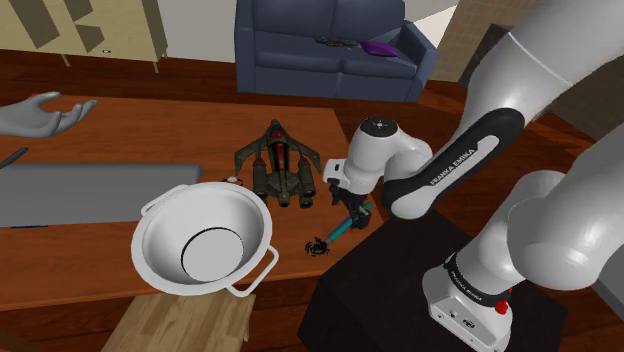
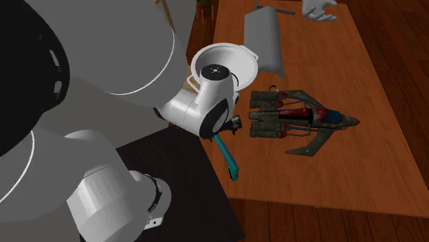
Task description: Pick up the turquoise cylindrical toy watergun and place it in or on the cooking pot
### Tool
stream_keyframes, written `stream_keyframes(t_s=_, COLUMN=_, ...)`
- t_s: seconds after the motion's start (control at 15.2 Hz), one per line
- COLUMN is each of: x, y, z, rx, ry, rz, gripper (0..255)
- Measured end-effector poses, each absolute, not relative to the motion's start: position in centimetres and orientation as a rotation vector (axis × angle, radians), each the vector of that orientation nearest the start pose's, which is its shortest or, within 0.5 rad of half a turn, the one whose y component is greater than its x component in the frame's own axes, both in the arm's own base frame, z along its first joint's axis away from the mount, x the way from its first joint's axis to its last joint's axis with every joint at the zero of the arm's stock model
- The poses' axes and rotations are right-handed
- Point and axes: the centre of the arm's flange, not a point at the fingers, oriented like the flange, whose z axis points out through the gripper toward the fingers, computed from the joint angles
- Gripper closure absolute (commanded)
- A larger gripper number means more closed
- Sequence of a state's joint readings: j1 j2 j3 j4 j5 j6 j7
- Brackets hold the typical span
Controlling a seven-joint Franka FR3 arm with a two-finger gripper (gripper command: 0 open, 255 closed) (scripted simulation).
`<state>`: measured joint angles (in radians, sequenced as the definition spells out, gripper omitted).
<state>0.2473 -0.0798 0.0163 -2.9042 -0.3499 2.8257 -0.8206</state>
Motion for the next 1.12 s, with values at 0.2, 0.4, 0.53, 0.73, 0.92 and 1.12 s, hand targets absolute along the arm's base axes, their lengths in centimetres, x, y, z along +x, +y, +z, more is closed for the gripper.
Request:
stream_keyframes(t_s=0.2, x=32.2, y=10.6, z=17.6, rx=-2.369, ry=-2.227, rz=0.060, gripper=0)
stream_keyframes(t_s=0.4, x=32.0, y=10.5, z=15.8, rx=-2.346, ry=-2.248, rz=0.060, gripper=0)
stream_keyframes(t_s=0.53, x=32.0, y=10.5, z=14.7, rx=-2.344, ry=-2.250, rz=0.059, gripper=0)
stream_keyframes(t_s=0.73, x=31.9, y=10.4, z=13.5, rx=-2.342, ry=-2.251, rz=0.060, gripper=0)
stream_keyframes(t_s=0.92, x=31.9, y=10.4, z=13.3, rx=-2.342, ry=-2.251, rz=0.060, gripper=0)
stream_keyframes(t_s=1.12, x=32.0, y=10.3, z=13.3, rx=-2.342, ry=-2.251, rz=0.060, gripper=255)
